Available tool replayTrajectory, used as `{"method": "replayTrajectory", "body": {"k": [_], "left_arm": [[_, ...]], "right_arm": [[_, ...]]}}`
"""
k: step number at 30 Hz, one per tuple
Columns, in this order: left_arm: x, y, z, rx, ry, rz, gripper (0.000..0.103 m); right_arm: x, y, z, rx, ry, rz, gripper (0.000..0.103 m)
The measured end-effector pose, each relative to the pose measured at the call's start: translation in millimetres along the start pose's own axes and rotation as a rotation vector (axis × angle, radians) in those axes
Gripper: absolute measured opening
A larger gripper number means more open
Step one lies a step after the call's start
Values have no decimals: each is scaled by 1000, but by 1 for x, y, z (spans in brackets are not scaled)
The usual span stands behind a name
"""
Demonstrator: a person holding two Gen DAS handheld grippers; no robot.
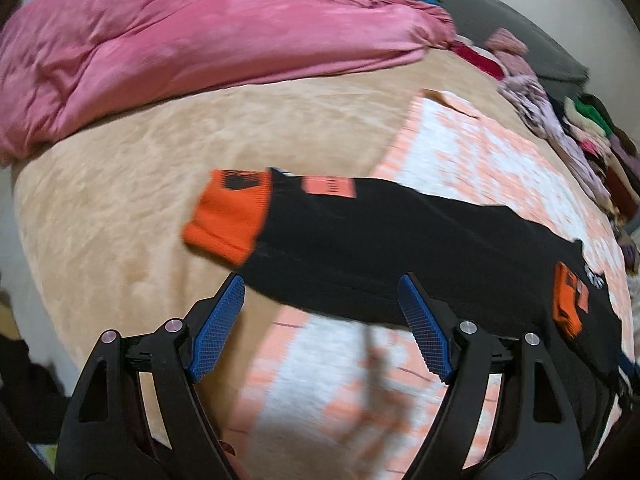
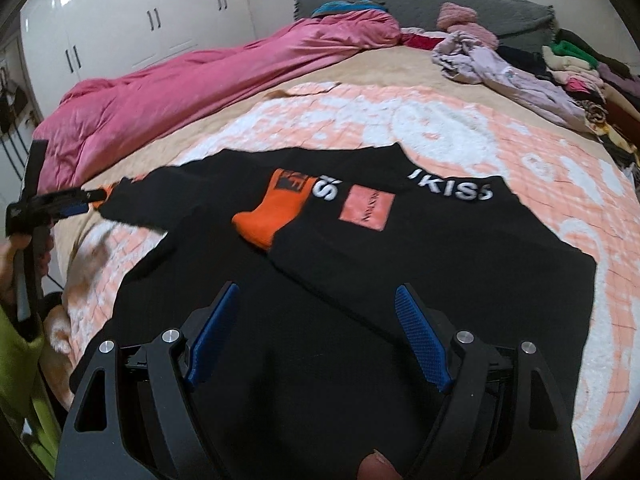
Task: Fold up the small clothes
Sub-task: 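Grasp the orange cuff with the left tool and lift it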
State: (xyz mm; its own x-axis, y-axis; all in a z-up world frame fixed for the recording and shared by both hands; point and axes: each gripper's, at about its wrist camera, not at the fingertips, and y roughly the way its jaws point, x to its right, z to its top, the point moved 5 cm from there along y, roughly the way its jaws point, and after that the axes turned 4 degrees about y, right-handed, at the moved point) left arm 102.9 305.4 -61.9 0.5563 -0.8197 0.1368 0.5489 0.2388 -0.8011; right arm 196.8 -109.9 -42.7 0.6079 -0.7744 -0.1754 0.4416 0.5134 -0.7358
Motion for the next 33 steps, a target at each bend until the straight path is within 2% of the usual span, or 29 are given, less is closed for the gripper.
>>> {"method": "replayTrajectory", "body": {"k": [7, 13, 14, 15, 16, 18, 19, 27, 33], "left_arm": [[-27, 17, 2, -20, -83, 17, 72], [-34, 41, 8, -32, -136, 28, 71], [-33, 43, 9, -27, -135, 30, 63], [-32, 45, 11, -20, -138, 34, 50], [-30, 45, 12, -18, -141, 33, 43], [-29, 47, 14, -11, -142, 42, 19], [-28, 47, 15, -7, -141, 46, 13], [-8, 17, 24, 68, -113, -20, 9], [46, -29, 37, 147, -8, -121, 9]], "right_arm": [[-19, 6, -5, -8, -78, 47, 79], [-40, 11, -15, -22, -158, 90, 79], [-42, 12, -16, -24, -161, 91, 79], [-43, 13, -17, -27, -163, 92, 79], [-44, 14, -19, -30, -162, 92, 79], [-42, 15, -20, -32, -154, 89, 79], [-41, 16, -21, -31, -146, 89, 79], [-23, 11, -18, 6, -59, 74, 79], [-4, -5, -13, 73, 40, 70, 79]]}}
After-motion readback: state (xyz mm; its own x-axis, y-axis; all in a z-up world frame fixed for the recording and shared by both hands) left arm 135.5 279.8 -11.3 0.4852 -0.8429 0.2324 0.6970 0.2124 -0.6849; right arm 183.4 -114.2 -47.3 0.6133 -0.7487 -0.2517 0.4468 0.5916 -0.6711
